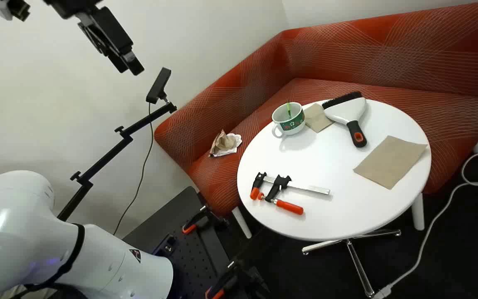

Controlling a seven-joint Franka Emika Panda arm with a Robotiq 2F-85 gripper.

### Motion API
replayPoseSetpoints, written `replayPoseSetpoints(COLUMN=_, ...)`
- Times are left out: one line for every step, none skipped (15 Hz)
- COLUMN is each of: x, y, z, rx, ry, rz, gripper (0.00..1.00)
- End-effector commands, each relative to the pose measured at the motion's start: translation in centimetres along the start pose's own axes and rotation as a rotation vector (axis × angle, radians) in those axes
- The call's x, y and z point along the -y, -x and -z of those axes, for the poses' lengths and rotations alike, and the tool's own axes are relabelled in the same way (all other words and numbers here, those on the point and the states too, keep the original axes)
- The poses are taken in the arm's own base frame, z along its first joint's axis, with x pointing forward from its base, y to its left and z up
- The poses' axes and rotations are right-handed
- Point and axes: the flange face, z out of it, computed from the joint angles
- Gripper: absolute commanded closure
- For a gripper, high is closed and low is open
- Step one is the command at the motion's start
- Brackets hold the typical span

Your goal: Remove the green pen from the white mug cup and put it on the table

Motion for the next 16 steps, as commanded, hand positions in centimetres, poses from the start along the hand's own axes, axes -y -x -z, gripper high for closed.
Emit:
replayPoseSetpoints(x=0.0, y=0.0, z=0.1, rx=0.001, ry=0.0, rz=0.0, gripper=0.0)
replayPoseSetpoints(x=0.0, y=0.0, z=0.1, rx=0.001, ry=0.0, rz=0.0, gripper=0.0)
replayPoseSetpoints(x=0.0, y=0.0, z=0.1, rx=0.001, ry=0.0, rz=0.0, gripper=0.0)
replayPoseSetpoints(x=0.0, y=0.0, z=0.1, rx=0.001, ry=0.0, rz=0.0, gripper=0.0)
replayPoseSetpoints(x=0.0, y=0.0, z=0.1, rx=0.001, ry=0.0, rz=0.0, gripper=0.0)
replayPoseSetpoints(x=0.0, y=0.0, z=0.1, rx=0.001, ry=0.0, rz=0.0, gripper=0.0)
replayPoseSetpoints(x=0.1, y=-0.6, z=0.0, rx=-0.018, ry=-0.003, rz=0.012, gripper=0.0)
replayPoseSetpoints(x=0.1, y=-1.4, z=-0.2, rx=-0.035, ry=0.001, rz=0.021, gripper=0.0)
replayPoseSetpoints(x=-0.1, y=-2.2, z=-0.5, rx=-0.057, ry=-0.002, rz=0.022, gripper=0.0)
replayPoseSetpoints(x=-0.3, y=-3.4, z=-1.0, rx=-0.087, ry=0.0, rz=0.021, gripper=0.0)
replayPoseSetpoints(x=-0.5, y=-4.7, z=-1.5, rx=-0.12, ry=0.009, rz=0.026, gripper=0.0)
replayPoseSetpoints(x=-0.6, y=-5.9, z=-2.2, rx=-0.145, ry=0.012, rz=0.032, gripper=0.0)
replayPoseSetpoints(x=-0.5, y=-7.3, z=-3.1, rx=-0.161, ry=0.018, rz=0.05, gripper=0.0)
replayPoseSetpoints(x=-0.3, y=-8.6, z=-4.1, rx=-0.177, ry=0.025, rz=0.069, gripper=0.0)
replayPoseSetpoints(x=0.2, y=-10.0, z=-5.3, rx=-0.186, ry=0.033, rz=0.093, gripper=0.0)
replayPoseSetpoints(x=0.6, y=-11.3, z=-6.5, rx=-0.191, ry=0.042, rz=0.117, gripper=0.0)
